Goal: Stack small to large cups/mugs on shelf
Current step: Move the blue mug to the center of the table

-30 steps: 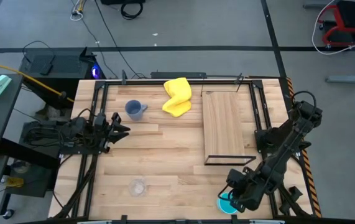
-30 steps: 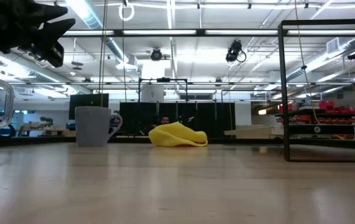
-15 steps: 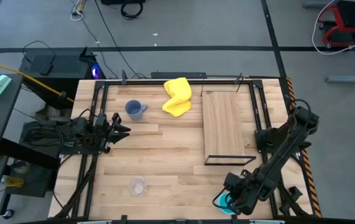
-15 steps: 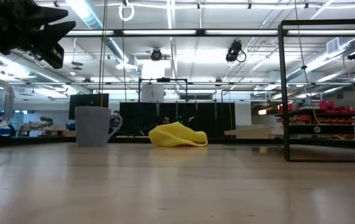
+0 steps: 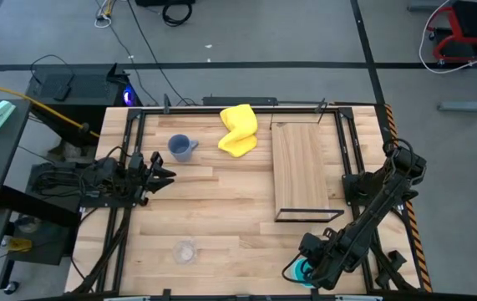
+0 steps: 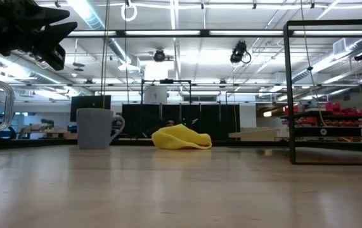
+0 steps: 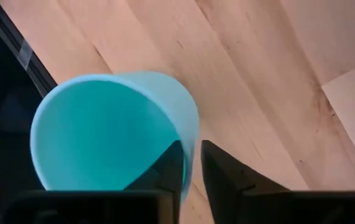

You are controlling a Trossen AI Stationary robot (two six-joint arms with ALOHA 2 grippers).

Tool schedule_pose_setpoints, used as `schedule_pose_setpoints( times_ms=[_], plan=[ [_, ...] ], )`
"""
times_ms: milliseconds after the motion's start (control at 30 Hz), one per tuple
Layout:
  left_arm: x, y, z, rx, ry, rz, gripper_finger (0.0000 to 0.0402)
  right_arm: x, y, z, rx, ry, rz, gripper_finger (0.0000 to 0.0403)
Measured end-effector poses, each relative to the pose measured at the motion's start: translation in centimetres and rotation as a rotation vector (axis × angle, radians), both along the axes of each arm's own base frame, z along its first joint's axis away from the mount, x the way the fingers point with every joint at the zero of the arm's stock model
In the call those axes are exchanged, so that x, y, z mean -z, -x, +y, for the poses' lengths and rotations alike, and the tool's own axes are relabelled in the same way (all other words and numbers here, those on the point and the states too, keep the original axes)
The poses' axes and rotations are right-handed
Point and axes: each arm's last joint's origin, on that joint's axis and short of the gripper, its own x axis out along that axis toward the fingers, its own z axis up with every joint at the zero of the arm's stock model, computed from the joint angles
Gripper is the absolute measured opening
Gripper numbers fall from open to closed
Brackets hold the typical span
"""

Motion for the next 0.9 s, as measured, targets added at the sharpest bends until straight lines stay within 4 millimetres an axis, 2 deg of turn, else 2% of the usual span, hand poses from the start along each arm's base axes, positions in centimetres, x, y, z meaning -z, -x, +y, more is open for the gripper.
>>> schedule_pose_setpoints(
  times_ms=[133,400,500,600,700,800,900],
  plan=[
    [0.0,0.0,0.0,0.000,0.000,0.000,0.0109,0.0,-0.1,-0.1,-0.006,0.004,0.000,0.0013],
    [0.0,0.0,0.0,0.000,0.000,0.000,0.0107,-0.1,-0.3,-0.1,-0.028,-0.001,-0.015,0.0007],
    [0.0,0.0,0.0,0.000,0.000,0.000,0.0107,-1.1,-0.8,0.3,-0.058,-0.020,-0.046,0.0007],
    [0.0,0.0,0.0,0.000,0.000,0.000,0.0107,-3.2,-1.9,0.7,-0.127,-0.029,-0.123,0.0005],
    [0.0,0.0,0.0,0.000,0.000,0.000,0.0107,-6.2,-3.4,0.7,-0.186,-0.013,-0.237,0.0005],
    [0.0,0.0,0.0,0.000,0.000,0.000,0.0107,-9.5,-4.7,-0.1,-0.239,0.047,-0.327,0.0005],
    [0.0,0.0,0.0,0.000,0.000,0.000,0.0107,-12.5,-5.8,-1.8,-0.283,0.145,-0.366,0.0005]
  ],
)
